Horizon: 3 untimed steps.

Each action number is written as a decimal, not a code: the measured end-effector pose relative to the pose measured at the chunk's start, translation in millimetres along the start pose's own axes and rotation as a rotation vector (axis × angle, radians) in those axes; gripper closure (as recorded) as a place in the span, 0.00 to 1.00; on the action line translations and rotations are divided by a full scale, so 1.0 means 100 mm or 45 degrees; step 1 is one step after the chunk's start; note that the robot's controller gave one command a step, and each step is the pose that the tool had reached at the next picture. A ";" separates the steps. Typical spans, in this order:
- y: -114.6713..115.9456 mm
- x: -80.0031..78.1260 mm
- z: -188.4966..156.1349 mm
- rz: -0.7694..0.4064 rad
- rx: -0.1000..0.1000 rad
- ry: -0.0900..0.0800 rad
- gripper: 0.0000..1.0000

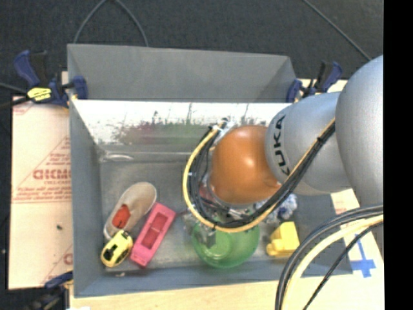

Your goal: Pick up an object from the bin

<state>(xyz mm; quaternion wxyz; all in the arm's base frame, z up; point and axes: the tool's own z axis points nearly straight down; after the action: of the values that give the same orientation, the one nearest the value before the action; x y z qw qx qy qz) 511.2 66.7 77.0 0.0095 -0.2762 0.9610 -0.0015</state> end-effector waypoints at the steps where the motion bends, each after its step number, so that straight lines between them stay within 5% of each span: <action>1: 0.00 0.00 0.00 0.000 0.000 0.000 1.00; 3: -0.01 0.00 -0.17 0.002 0.001 0.000 1.00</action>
Offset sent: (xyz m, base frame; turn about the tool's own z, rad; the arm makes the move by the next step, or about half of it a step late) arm 0.0000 -0.0001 0.0161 -0.0001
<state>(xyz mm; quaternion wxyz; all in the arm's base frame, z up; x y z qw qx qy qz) 511.6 65.7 93.6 0.0098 -0.2753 0.9613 -0.0018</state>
